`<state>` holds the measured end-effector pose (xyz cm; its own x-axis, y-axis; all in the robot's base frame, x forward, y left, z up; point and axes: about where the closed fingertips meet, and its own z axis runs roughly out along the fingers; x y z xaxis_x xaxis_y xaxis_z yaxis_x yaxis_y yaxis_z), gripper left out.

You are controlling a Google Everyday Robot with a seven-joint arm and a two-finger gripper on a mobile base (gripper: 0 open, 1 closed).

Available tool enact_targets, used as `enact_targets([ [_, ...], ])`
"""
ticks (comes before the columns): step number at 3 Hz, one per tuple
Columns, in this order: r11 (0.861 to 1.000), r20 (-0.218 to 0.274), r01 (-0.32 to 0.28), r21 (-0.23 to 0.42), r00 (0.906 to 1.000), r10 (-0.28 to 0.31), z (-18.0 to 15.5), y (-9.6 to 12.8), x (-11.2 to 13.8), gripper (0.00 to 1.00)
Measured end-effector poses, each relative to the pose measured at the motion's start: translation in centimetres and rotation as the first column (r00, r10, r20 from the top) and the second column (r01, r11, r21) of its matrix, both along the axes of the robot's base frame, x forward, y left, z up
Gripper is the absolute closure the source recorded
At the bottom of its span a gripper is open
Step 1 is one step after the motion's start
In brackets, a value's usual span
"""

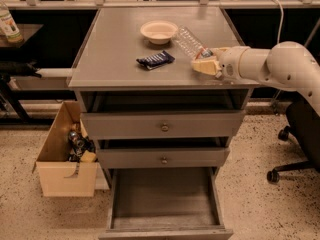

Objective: Pick water bottle from bottom drawer and place on counter

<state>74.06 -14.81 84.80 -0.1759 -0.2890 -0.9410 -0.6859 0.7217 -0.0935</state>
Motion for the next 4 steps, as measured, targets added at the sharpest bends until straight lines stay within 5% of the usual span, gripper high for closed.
enact_targets([
  [1, 1.000, -0.006, -0.010, -0.004, 0.9999, 0.010, 0.0, 0.2, 0.1, 0.00],
  [2, 1.000, 0.003, -0.012, -0.026, 0.9999, 0.012, 0.9, -0.2, -0.1, 0.00],
  [3, 0.996, 0.089, 0.001, -0.085, 0.9960, 0.007, 5.2, -1.4, -0.9, 0.00],
  [4, 0.996, 0.204, -0.014, -0.089, 0.9784, 0.032, 10.4, -2.2, -2.4, 0.00],
])
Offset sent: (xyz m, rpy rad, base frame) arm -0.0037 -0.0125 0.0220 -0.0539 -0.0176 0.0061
